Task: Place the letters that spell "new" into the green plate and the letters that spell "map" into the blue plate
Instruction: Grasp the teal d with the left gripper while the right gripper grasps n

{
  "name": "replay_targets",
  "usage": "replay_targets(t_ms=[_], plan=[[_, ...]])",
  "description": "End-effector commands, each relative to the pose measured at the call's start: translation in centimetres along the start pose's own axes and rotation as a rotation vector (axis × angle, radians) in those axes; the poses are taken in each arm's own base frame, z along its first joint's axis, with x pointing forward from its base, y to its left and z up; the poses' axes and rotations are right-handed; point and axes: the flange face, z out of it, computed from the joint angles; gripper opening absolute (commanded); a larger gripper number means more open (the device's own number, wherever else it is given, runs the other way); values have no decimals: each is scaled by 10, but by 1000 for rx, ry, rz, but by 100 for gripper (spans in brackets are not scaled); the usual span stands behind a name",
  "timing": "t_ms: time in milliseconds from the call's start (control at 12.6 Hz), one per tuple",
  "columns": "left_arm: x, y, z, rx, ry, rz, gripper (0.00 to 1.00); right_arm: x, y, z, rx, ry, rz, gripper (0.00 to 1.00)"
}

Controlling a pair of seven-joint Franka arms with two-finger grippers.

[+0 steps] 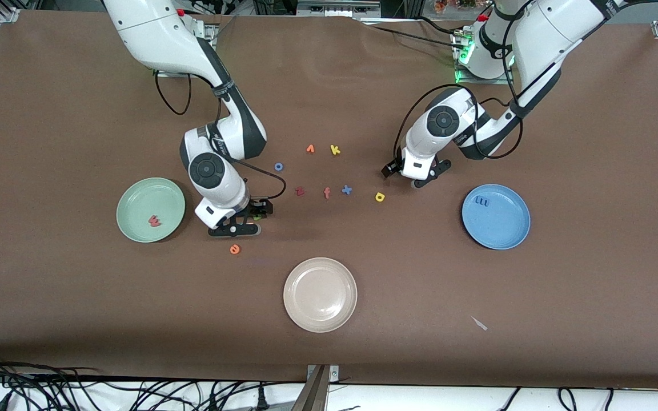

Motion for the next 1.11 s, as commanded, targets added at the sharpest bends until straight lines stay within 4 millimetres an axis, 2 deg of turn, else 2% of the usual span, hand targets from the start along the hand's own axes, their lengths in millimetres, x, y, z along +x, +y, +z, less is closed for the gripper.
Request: replay_targets(t_ms=[0,239,318,477,716,875,1034], plan=[[4,-2,3,-3,23,-11,76,-4,-8,14,0,-2,-20,93],[-1,-2,8,3,12,-20,68,-5,-10,15,0,-2,-25,81],[-1,-2,9,5,13,-20,63,-5,-10,15,0,-2,-27,74],[3,-4,10,10,16,-26,54,-5,-10,15,0,-2,-33,65],[4,-5,13,14,9,-18,39,-6,-10,19,-3,-7,-32,46],[9,-8,15,22,11,-20,23,-6,-10,20,-4,-9,-32,38],[11,-7,13,23,15,-1,14,-6,-11,20,-1,-8,-31,27]])
